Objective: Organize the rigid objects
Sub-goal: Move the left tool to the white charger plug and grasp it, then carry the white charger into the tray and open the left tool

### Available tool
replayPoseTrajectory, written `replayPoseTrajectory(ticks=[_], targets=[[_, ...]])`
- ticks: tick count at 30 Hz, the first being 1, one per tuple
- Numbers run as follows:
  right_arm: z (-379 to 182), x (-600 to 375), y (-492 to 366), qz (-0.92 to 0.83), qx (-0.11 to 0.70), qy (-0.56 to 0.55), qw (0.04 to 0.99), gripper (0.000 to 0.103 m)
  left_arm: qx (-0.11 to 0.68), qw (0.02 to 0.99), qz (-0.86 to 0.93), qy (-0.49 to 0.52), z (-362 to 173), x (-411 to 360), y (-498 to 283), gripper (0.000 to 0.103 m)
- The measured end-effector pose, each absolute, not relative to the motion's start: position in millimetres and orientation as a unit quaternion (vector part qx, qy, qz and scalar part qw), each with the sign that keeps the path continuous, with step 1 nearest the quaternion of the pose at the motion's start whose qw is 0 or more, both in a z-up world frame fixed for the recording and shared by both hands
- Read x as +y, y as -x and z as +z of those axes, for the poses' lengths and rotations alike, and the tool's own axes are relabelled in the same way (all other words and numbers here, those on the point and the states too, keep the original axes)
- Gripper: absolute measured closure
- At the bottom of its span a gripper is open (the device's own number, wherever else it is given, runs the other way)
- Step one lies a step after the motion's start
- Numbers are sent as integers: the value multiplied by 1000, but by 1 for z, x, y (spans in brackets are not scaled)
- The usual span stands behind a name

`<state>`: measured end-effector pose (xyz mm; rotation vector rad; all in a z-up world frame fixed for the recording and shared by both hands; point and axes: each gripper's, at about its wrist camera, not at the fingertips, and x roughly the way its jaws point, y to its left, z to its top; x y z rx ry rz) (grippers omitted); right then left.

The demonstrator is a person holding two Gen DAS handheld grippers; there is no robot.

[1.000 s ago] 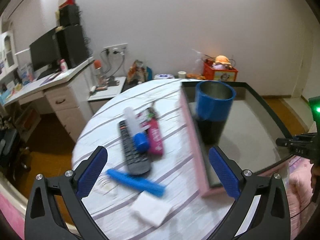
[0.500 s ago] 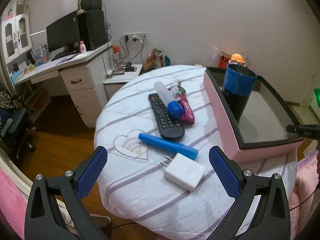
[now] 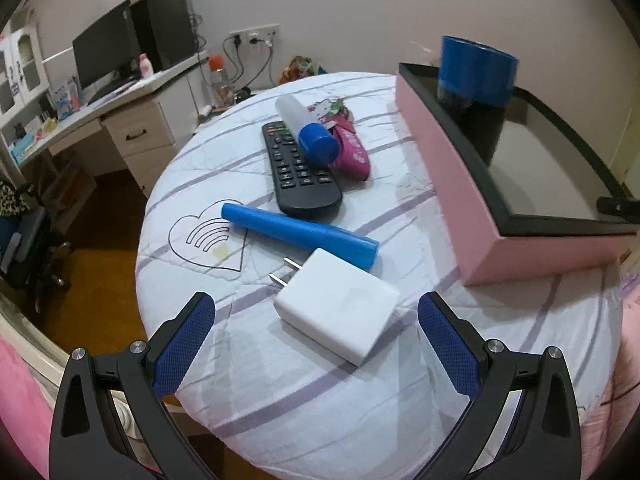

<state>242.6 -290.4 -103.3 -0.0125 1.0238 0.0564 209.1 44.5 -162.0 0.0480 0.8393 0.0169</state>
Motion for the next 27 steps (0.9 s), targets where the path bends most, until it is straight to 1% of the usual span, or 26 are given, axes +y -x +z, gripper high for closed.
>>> replayPoseTrajectory(ticks=[2,4,6,9,14,27], targets=[[-103,-290,-243,27,490,6,871,84,409,912,8,-25,-164,46,-212,10],[-103,-290,-243,27,490,6,871,84,422,906,-16,-22,-168,45,-215,32],[-103,-290,-242,27,490,6,871,84,419,907,-26,-24,-168,42,-213,40],[-103,-290,-243,27,490,6,871,84,416,908,-27,-40,-167,38,-211,40],[-103,-290,-242,27,490,6,871,84,418,907,-42,-30,-162,39,-207,40],[-103,-290,-243,27,490,6,871,84,387,919,-66,-30,-134,32,-194,40]])
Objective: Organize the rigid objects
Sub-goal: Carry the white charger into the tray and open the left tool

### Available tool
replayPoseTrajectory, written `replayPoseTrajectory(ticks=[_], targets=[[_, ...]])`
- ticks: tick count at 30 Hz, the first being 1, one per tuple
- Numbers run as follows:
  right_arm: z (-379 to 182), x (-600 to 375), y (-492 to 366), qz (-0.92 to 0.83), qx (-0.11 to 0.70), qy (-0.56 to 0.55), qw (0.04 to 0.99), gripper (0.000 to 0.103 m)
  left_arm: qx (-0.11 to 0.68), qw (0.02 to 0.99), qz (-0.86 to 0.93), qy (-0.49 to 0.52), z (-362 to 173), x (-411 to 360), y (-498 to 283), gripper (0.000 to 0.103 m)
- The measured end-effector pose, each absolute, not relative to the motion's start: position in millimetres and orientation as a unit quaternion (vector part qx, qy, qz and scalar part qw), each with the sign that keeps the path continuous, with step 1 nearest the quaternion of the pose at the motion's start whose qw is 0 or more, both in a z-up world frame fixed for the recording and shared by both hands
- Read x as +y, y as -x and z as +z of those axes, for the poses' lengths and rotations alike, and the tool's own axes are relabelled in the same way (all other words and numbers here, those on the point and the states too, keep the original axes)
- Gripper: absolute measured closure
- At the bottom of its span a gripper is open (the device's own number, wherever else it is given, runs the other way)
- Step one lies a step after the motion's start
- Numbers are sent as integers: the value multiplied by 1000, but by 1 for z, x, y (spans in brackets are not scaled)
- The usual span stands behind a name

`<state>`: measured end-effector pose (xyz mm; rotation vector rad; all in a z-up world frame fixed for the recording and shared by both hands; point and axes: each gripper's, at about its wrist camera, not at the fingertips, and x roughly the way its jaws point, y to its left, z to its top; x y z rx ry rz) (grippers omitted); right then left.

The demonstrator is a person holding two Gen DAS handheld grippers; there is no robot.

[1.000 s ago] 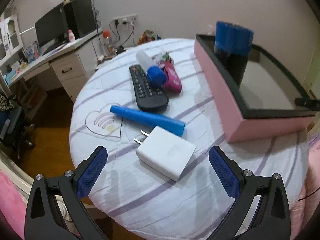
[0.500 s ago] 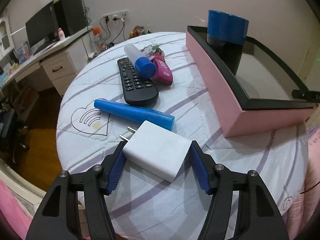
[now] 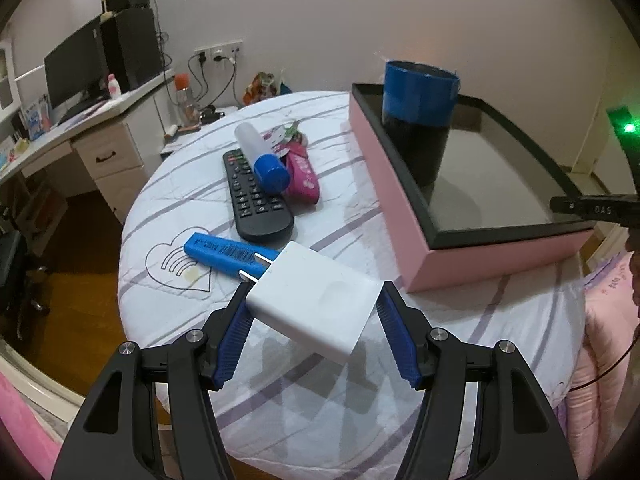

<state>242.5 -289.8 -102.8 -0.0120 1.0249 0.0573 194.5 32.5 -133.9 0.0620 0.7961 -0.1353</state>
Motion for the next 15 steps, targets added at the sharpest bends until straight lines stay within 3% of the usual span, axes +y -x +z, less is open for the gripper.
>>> replayPoseTrajectory(ticks=[15], targets=[[-103,-290,-242,27,490,6,871,83,303,945,-120,-39,-60,-20,-206,40]])
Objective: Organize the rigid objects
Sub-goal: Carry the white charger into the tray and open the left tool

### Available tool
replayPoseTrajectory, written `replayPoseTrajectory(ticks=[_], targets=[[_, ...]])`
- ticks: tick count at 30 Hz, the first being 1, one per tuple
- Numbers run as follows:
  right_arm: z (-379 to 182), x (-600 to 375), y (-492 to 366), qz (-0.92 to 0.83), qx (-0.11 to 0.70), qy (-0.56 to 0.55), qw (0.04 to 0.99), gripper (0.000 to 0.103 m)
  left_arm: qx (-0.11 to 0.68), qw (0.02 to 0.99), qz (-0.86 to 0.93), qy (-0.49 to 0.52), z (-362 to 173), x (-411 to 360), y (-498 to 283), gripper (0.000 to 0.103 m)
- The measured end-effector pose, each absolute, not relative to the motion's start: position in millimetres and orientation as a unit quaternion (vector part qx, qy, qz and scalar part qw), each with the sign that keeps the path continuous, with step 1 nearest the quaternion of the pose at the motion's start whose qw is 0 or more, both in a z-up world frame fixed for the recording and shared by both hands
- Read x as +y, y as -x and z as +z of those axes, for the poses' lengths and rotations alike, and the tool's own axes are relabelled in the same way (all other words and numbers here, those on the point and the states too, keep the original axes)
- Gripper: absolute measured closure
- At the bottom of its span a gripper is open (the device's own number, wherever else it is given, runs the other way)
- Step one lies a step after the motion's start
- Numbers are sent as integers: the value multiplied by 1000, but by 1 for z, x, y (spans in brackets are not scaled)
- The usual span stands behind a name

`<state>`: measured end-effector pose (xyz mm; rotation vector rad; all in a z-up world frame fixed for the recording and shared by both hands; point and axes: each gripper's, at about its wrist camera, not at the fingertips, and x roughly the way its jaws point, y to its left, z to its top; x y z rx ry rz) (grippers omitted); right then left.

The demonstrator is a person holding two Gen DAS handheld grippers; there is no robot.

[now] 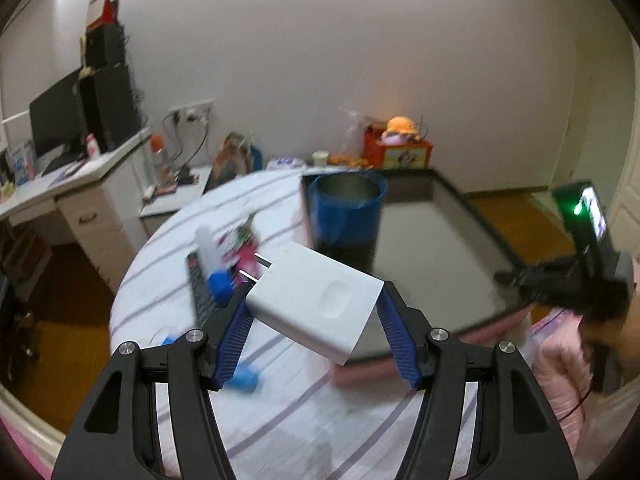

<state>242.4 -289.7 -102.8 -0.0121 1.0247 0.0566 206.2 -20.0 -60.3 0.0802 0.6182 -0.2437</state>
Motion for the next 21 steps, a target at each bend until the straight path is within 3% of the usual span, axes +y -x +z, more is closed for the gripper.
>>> replayPoseTrajectory(ticks=[12,21], targets=[[-104,-290,-242,32,491,2,871,83,338,922,-179,-51,-81,-111,-249,40],[-104,-289,-242,33,491,1,871,83,371,908,-179,-78,-110,-136,-261,40]])
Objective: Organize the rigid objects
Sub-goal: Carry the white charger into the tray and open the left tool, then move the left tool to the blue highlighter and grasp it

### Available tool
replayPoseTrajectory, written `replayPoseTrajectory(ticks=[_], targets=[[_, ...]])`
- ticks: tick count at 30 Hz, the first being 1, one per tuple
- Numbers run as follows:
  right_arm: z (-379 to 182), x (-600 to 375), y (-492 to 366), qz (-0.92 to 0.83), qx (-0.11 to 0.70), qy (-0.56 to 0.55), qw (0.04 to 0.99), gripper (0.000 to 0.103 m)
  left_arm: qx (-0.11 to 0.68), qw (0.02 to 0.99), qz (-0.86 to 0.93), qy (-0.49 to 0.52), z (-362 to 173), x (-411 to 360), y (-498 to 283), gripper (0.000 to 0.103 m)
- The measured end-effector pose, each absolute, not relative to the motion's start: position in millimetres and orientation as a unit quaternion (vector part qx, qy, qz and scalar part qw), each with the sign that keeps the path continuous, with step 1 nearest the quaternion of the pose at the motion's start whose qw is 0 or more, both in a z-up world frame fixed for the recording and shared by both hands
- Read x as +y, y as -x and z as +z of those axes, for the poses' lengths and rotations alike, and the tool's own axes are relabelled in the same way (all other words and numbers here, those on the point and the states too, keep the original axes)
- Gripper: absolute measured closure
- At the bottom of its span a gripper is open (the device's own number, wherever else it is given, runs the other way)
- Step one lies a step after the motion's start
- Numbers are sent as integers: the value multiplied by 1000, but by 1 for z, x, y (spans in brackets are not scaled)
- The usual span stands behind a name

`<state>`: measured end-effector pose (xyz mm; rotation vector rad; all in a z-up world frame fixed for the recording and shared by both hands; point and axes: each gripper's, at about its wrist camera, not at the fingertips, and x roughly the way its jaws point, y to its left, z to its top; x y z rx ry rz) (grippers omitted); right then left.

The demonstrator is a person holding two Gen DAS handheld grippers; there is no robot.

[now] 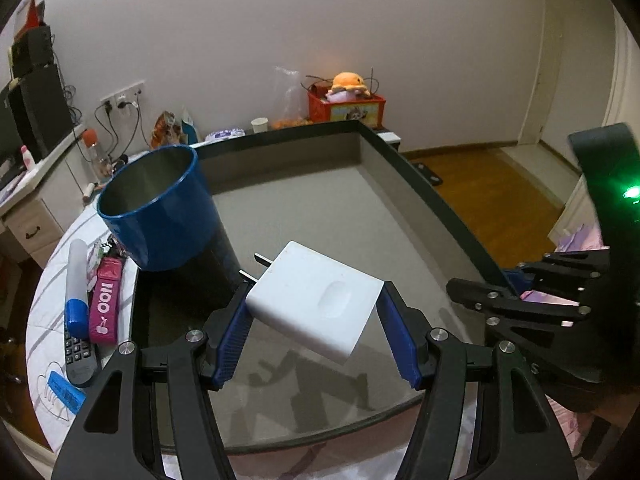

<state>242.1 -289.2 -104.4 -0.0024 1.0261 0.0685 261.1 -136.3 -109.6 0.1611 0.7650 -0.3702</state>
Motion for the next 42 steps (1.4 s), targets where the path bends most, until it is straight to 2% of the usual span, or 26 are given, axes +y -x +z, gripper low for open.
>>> replayPoseTrajectory(ticks=[8,13,20,24,35,42], targets=[[-104,-289,-242,31,492,3,870,83,373,908,-176,-74,-113,-133,-258,38],[-106,-290,-243,30,494,6,869,83,352,916,-181,-62,-101,-124,-253,14],[-106,-290,-243,29,495,8,868,83,312,933,-168,-54,-73,-92,-229,9],[-106,-291,-242,29,495,10,868,83,284,948,-136,-50,-55,-53,-212,1],[-104,-292,-242,26,498,16,866,83,307,951,26,-2,-67,90,-200,1],[-102,-287,-242,21,499,19,866,83,363,931,27,13,-117,85,-217,1]])
